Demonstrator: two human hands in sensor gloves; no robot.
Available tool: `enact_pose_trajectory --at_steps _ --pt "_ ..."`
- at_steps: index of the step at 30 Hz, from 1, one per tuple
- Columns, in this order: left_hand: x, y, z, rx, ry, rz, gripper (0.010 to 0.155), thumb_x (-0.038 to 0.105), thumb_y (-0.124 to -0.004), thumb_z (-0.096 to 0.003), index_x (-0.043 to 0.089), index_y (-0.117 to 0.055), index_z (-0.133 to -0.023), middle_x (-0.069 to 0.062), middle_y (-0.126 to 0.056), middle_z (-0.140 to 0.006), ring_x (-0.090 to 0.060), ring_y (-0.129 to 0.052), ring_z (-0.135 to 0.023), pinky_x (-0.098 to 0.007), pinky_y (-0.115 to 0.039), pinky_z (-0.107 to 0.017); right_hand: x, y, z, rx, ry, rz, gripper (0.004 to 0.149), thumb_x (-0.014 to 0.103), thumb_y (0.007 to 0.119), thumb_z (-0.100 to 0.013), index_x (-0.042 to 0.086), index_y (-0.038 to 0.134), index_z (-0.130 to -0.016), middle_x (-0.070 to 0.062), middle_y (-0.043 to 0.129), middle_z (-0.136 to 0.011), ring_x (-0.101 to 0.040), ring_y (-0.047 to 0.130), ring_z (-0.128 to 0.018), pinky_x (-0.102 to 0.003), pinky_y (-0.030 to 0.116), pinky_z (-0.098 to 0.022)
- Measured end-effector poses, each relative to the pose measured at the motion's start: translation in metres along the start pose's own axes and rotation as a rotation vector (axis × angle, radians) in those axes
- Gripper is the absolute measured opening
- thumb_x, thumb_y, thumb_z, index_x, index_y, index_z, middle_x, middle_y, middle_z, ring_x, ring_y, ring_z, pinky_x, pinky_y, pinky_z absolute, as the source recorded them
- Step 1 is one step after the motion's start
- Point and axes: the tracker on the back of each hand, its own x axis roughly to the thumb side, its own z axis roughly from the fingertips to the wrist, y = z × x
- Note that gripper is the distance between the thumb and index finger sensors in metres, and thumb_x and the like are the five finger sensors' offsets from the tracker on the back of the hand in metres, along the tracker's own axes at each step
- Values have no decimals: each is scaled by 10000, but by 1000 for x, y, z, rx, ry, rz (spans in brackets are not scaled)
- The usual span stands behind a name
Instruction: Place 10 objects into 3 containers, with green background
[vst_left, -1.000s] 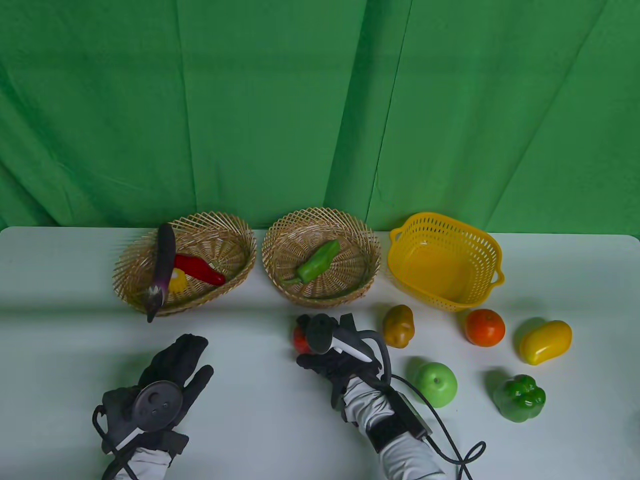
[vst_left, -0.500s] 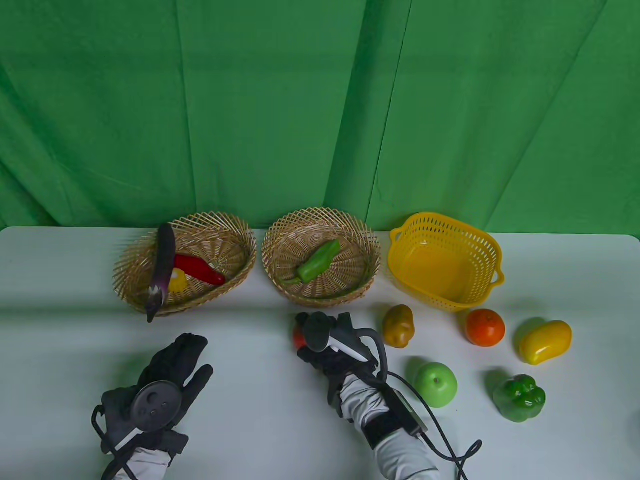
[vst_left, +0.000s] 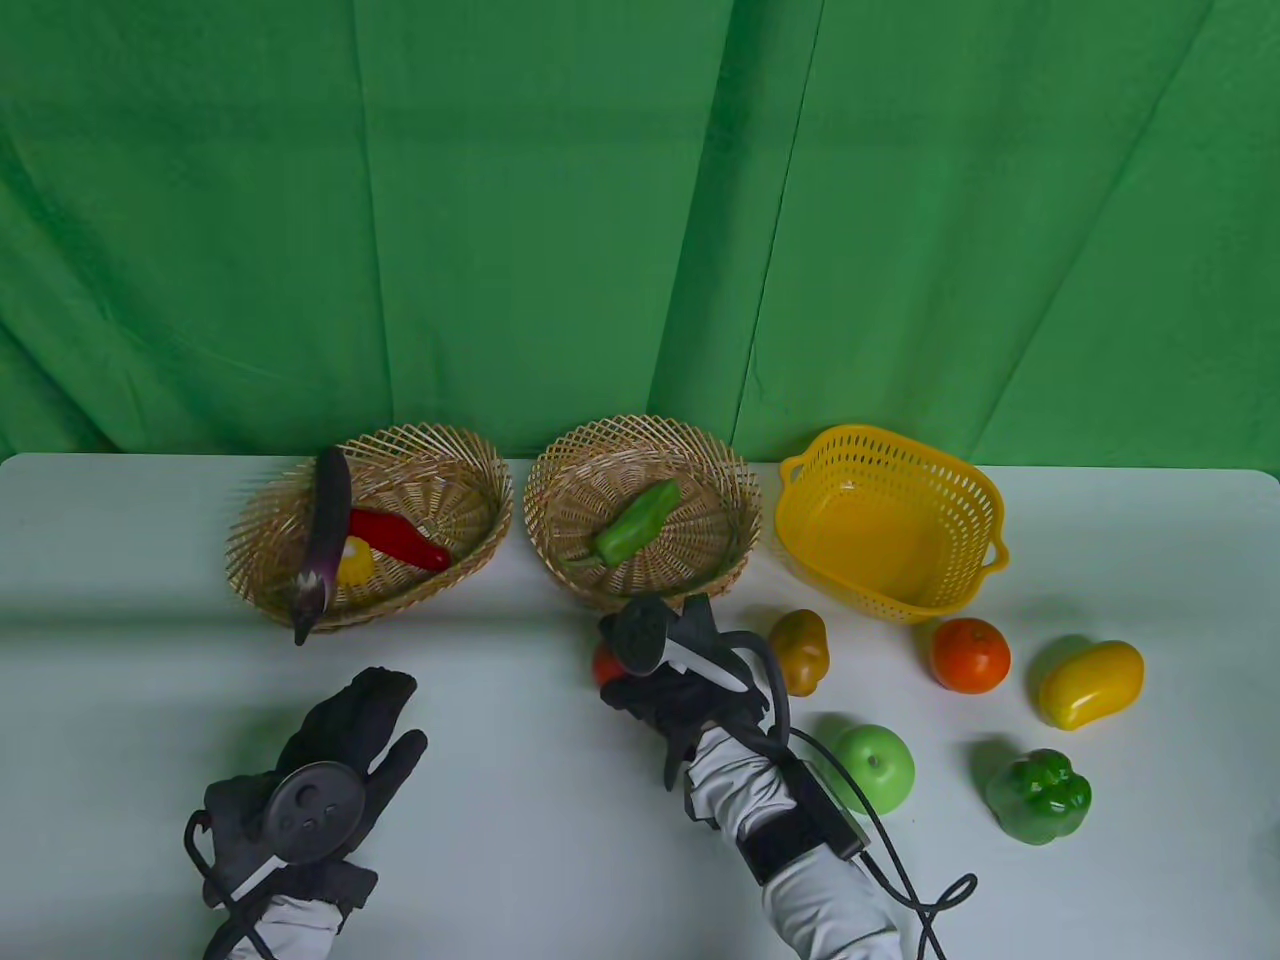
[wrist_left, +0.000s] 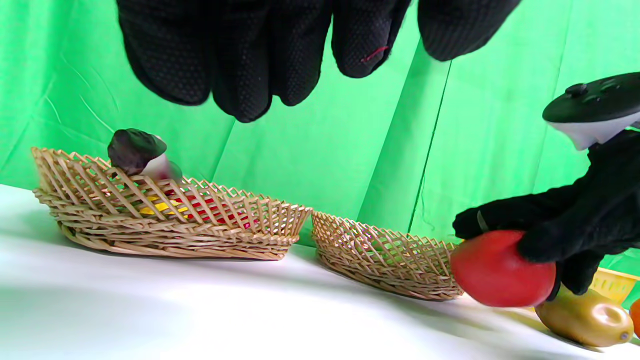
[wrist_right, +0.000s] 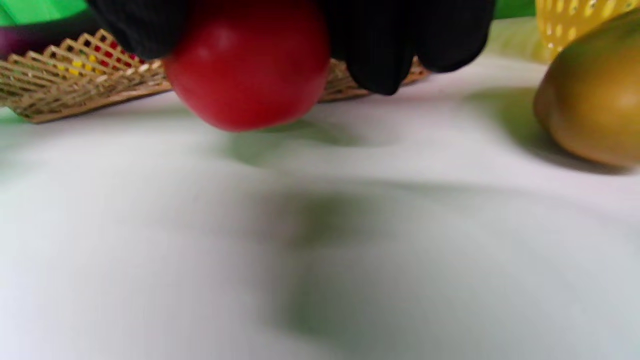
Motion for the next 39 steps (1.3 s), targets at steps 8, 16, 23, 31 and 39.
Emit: enact_pose_trajectory --at_steps 8,16,23,31,39 --pt "0 0 0 -5 0 2 621 553 -620 -574 291 -588 -1136 -135 -742 -1125 -368 -842 -957 -554 -753 -614 -5 -35 7 -128 4 -71 731 538 664 -569 386 249 -1152 -278 455 -1188 -485 638 -988 -641 564 -733" --pt "1 -1 0 -15 3 2 621 553 -619 -574 291 -587 -1136 -136 -742 -1126 -369 -842 -956 -555 -752 -614 -6 -49 -6 -234 70 -45 728 529 661 -571 401 234 -1146 -266 415 -1202 -486 594 -1017 -656 533 -746" --pt "1 -2 0 -20 7 3 623 553 -620 -574 290 -587 -1137 -137 -743 -1125 -369 -841 -957 -555 -752 -613 -4 -44 -28 -317 144 40 726 533 654 -565 412 227 -1140 -249 405 -1209 -474 581 -1031 -659 516 -756" --pt "0 -3 0 -32 15 -1 622 553 -619 -574 290 -587 -1137 -134 -742 -1126 -369 -842 -956 -555 -752 -614 -9 -34 -50 -325 220 56 728 543 656 -554 422 235 -1136 -235 428 -1207 -466 597 -1027 -655 522 -756" --pt "-1 -3 0 -39 24 5 621 554 -619 -574 291 -588 -1136 -136 -743 -1125 -369 -843 -955 -555 -752 -613 -14 -35 -48 -311 194 53 745 593 612 -547 407 206 -1144 -207 393 -1229 -486 552 -1052 -674 506 -755"
